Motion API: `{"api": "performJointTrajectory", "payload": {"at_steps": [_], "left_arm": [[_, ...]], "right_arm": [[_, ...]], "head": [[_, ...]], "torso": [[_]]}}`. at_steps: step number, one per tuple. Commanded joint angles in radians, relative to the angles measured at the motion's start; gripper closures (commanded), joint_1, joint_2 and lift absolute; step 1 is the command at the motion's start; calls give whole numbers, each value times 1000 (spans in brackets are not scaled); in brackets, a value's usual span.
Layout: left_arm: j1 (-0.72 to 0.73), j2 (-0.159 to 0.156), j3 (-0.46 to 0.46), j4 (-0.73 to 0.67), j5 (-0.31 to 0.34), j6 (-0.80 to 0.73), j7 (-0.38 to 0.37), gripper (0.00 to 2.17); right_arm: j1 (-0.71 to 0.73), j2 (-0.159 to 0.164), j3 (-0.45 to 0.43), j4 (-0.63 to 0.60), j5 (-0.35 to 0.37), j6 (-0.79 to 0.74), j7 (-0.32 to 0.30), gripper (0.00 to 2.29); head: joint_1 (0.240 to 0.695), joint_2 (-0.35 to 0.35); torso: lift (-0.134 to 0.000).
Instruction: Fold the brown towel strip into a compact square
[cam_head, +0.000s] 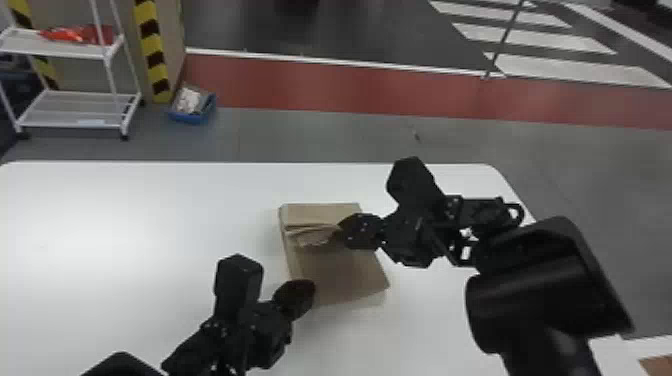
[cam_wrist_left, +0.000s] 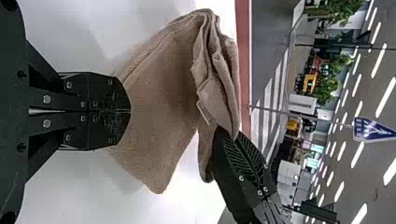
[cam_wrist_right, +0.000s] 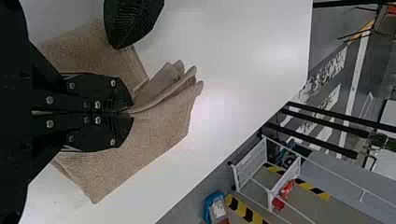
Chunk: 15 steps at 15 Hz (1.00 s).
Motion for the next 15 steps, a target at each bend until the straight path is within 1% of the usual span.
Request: {"api": "performJointTrajectory", "payload": {"at_steps": [1,3,5,7,11,14,15], "left_arm": [[-9,-3,-11,16,-13,2,4,2057],[-11,-15,-14,31,-29,11,13,2057],[-13,-15,-17,36,-32,11,22,2057],[-14,-15,-25,36,-52,11,41,2057],[-14,-14,-39,34,-59,15,55,2057],[-14,-15,-48,31,-61,15,64,2057],[-14,-15,-55,30,-61,15,70,2057]], "right_arm": [[1,0,-5,-1,-9,1,6,1477],[10,-5,-2,-13,-9,-2,25,1477],[36,-14,-1,-39,4,-48,34,1477],[53,-35,-8,-61,7,-70,45,1477],[84,-83,-47,-72,7,-103,85,1477],[104,-94,-51,-67,17,-134,85,1477],[107,-92,-44,-59,20,-137,82,1477]], "head": [[695,-198],[695,-200],[695,-199],[695,-197],[695,-210],[695,-232],[695,-238]], "torso": [[-124],[-124],[-124],[-124],[-124],[-124],[-124]]}}
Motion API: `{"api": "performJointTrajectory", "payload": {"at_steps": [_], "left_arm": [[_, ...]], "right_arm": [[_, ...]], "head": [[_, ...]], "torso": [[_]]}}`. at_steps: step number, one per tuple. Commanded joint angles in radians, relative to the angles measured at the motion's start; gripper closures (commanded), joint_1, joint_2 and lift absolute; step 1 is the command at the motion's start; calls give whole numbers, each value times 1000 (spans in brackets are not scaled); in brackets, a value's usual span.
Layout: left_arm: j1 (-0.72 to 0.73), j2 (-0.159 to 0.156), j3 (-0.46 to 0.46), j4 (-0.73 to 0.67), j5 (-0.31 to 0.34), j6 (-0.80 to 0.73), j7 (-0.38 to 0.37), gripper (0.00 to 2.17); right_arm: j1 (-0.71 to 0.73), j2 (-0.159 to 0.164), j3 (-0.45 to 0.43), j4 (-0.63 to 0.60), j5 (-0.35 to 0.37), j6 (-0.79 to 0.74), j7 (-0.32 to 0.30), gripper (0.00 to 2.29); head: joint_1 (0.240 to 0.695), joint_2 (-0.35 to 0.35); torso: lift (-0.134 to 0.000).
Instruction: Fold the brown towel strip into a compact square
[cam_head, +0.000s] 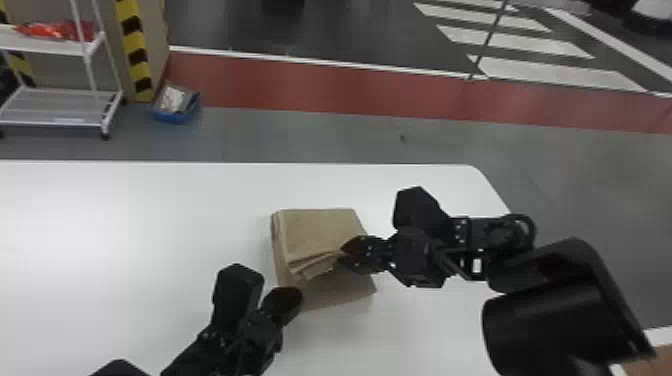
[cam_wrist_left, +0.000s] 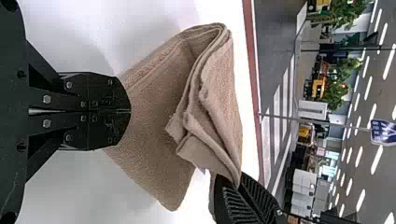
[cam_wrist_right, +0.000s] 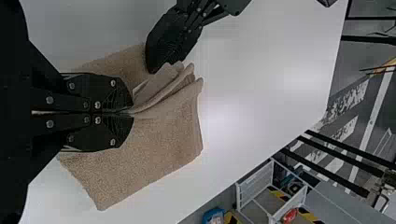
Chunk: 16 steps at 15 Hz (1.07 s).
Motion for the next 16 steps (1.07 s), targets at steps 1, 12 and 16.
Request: {"api": "performJointTrajectory", "payload": {"at_steps": [1,12,16], "left_arm": [[0,1,-17,-3,0,0,9,2057],[11,7,-10,-21,-14,3,17,2057],[3,1,-14,-15,-16,9,17,2057]], "right_arm": [[11,1,19,21,8,-12,-7,1477],[-12,25,59,115,67,-42,-19,1467],[-20,22,51,126,45,-42,-17,1288]], "head": [[695,-247],[695,-231],[695,-237]], "torso": [[-124],[-124],[-124]]}}
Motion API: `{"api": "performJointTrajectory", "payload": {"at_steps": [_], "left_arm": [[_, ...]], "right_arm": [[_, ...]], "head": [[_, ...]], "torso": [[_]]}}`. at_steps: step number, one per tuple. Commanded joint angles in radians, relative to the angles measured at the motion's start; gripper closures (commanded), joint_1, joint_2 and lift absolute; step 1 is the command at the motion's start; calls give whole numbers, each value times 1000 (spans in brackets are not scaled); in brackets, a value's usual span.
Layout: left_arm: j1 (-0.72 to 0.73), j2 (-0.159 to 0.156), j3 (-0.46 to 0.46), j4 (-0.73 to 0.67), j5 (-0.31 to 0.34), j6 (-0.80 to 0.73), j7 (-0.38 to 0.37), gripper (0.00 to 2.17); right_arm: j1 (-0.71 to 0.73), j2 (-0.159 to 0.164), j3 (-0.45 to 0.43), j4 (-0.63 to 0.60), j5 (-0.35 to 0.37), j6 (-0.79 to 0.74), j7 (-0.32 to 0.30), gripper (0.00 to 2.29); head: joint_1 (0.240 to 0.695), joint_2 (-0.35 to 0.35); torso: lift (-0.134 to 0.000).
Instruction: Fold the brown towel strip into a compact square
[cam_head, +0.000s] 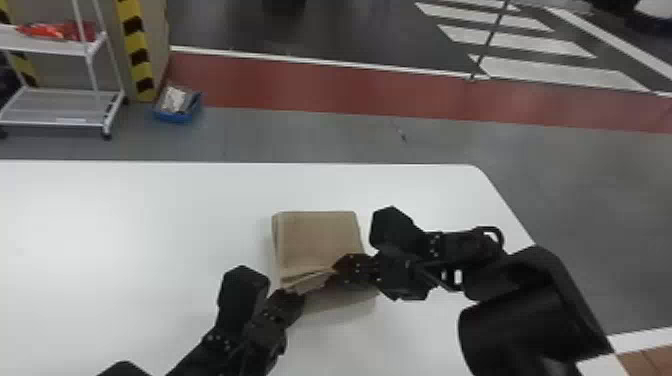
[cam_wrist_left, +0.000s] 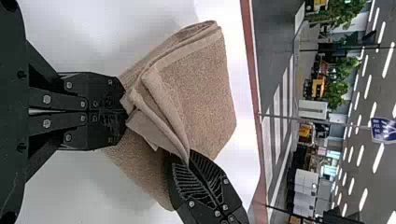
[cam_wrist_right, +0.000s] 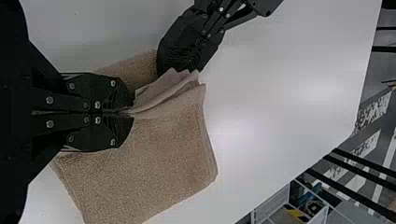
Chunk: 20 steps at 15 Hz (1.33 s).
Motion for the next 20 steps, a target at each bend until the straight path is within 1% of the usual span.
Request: {"api": "performJointTrajectory", "payload": {"at_steps": [1,3,4,5,6,7,8,9,11,13,14,15,16,17,18,19,20], "left_arm": [[-3,-2,-3,0,0,1,0,2057],[-4,-2,0,2,0,1,0,2057],[-6,-2,2,2,0,1,0,2057],[-6,-2,5,2,0,-2,0,2057],[-10,-2,8,3,0,-5,8,2051],[-12,-2,13,3,0,-11,15,1936],[-12,-1,25,0,2,-30,15,1821],[-12,3,33,-7,2,-33,15,1811],[-1,10,37,-32,5,-33,14,1811],[25,18,60,-69,5,-33,12,1811],[36,29,66,-93,6,-33,11,1808],[45,35,77,-115,9,-30,11,1808],[60,36,95,-141,11,-30,3,1760],[77,44,122,-171,11,-30,0,1760],[85,52,140,-193,11,-30,3,1757],[91,58,165,-210,11,-33,6,1585],[94,59,188,-219,5,-39,14,1271]], "right_arm": [[1,3,2,12,-7,0,0,1247],[1,3,-1,15,-11,-3,-2,1227],[1,3,-6,15,-17,0,-2,1031],[3,3,-15,15,-24,0,-2,927],[4,5,-23,13,-37,3,-2,691],[7,6,-32,13,-48,3,-3,292],[9,8,-40,13,-51,3,-3,80],[9,9,-44,12,-51,6,-3,70],[9,9,-78,1,-96,12,-3,63],[11,9,-126,-17,-139,15,-2,49],[11,19,-161,-30,-183,21,-2,49],[11,20,-192,-34,-218,21,1,49],[12,20,-219,-50,-241,25,1,49],[17,31,-258,-60,-277,25,3,49],[18,34,-290,-63,-313,25,3,49],[21,43,-334,-67,-370,25,3,49],[24,57,-382,-68,-421,28,3,49]], "head": [[695,-239],[695,-240],[695,-240],[695,-240],[695,-239],[695,-239],[695,-238],[695,-235],[695,-227],[695,-227],[695,-229],[695,-232],[695,-233],[695,-235],[695,-236],[695,-236],[695,-231]], "torso": [[-124],[-124],[-124],[-124],[-124],[-124],[-124],[-124],[-124],[-124],[-124],[-124],[-124],[-124],[-124],[-124],[-124]]}}
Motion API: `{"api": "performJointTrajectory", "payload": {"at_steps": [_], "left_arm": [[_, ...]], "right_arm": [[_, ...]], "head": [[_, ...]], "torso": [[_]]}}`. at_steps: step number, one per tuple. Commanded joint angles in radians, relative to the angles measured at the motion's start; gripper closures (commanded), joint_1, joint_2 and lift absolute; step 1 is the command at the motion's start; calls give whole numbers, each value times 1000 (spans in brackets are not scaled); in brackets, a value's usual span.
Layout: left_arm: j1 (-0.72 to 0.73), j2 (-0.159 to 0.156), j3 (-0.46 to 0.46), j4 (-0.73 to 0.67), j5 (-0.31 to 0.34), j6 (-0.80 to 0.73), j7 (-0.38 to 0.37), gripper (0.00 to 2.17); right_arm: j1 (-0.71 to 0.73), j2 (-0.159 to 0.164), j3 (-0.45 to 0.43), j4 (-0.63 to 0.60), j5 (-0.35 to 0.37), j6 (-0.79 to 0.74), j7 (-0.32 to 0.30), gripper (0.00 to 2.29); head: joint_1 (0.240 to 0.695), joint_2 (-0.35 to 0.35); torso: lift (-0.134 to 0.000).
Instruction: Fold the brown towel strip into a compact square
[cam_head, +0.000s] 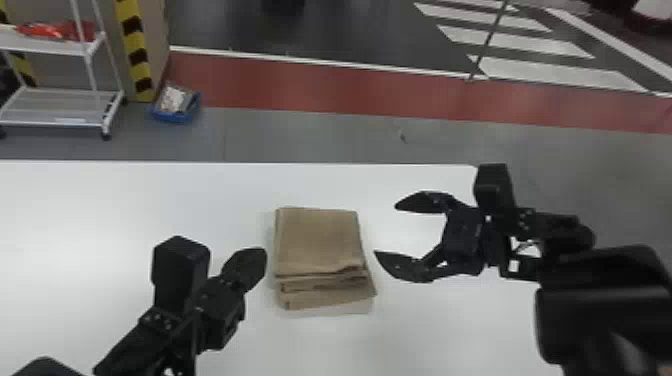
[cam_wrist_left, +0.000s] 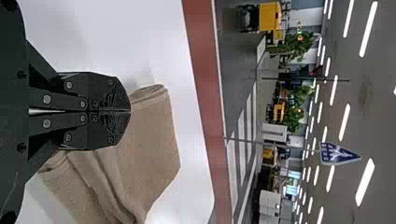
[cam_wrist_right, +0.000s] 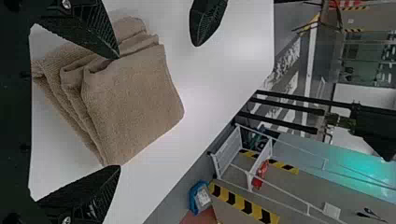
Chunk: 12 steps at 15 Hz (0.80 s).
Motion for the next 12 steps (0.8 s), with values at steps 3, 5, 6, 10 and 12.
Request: {"api": "performJointTrajectory", "payload": {"at_steps": [3,5,6,10,12], "left_arm": [[-2,6,114,-14,-8,-31,5,83],[-2,8,146,-15,-16,-34,5,83],[-2,8,153,-15,-28,-56,8,87],[-34,-3,121,31,-66,-249,140,87],[-85,-10,95,106,-111,-353,189,87]], "right_arm": [[-19,68,-214,6,-238,37,-20,73],[-29,77,-294,67,-339,40,-66,76],[-26,101,-332,87,-388,19,-106,76],[2,181,-347,124,-471,-58,-221,80],[28,222,-307,112,-474,-101,-276,80]], "head": [[695,-215],[695,-209],[695,-213],[695,-230],[693,-217]], "torso": [[-124],[-124],[-124],[-124],[-124]]}}
